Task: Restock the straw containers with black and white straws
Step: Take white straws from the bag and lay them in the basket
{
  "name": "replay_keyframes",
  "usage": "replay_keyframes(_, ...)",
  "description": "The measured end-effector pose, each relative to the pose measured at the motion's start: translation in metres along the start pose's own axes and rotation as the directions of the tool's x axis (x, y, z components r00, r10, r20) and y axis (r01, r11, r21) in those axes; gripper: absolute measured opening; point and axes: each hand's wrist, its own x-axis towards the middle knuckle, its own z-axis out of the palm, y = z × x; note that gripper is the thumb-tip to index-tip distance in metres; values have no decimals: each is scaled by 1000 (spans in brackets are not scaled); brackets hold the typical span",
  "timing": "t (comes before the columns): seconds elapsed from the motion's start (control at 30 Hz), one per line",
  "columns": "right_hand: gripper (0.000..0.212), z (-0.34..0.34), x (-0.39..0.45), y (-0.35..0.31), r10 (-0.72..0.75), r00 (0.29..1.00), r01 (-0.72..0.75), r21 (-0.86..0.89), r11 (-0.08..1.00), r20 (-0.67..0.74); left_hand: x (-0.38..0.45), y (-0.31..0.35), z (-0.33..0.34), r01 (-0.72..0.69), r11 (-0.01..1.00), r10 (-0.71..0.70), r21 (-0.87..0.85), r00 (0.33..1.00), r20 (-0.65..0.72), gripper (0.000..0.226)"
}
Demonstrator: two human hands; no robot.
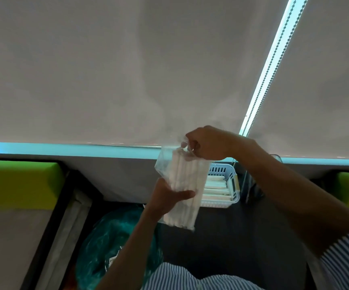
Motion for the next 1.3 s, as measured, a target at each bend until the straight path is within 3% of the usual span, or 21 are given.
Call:
replay_keyframes(0.03, 8, 3, -4, 0, 6, 1000, -6, -5, 1000, 25, 1, -1, 1, -5, 1000, 5, 4, 1000, -3, 45)
replay_keyframes(0.13, 29, 13, -8, 4, 60, 997, -59, -22, 998, 43, 2, -1, 4, -13, 1000, 13, 14, 1000, -3, 45)
replay_keyframes(0.33, 31, 22, -13, 13, 95, 995, -95, -12, 995, -2, 1, 0, 10, -31, 1000, 31, 3, 999, 27, 37)
replay_keyframes(0.5, 7, 22, -15, 16, 83, 995, -86, -51, 995, -57, 3, -1, 10, -42, 999, 42, 2, 998, 41, 40)
replay_keyframes(0.6, 40, 17, -18, 15, 95, 992, -96, -6, 995, -85, 2, -1, 10, -51, 999, 51, 3, 998, 29, 41)
replay_keyframes(0.73, 21, 14, -22, 17, 123, 990, -122, -17, 992, 65, 3, 3, 9, -51, 999, 51, -9, 999, 13, 30)
replay_keyframes(0.83, 53, 14, -27, 20, 194, 963, -189, -45, 981, 186, 4, 9, 11, -67, 998, 68, -13, 997, 43, 31)
replay_keyframes(0.9, 38, 14, -28, 22, 166, 978, -164, -26, 986, 125, 5, 9, 13, -77, 996, 79, -34, 995, 55, 37)
replay_keyframes(1.07, 26, 17, -30, 26, 105, 993, -103, 31, 994, -52, 8, 11, 14, -86, 993, 92, -78, 993, 78, 40)
replay_keyframes(1.17, 15, 25, -30, 32, 84, 985, -56, 178, 982, -152, 9, 12, 15, -85, 992, 94, -95, 991, 94, 37)
replay_keyframes(1.3, 35, 31, -30, 27, 104, 974, -36, 315, 948, -202, 10, 14, 19, -72, 992, 83, -100, 989, 119, 33)
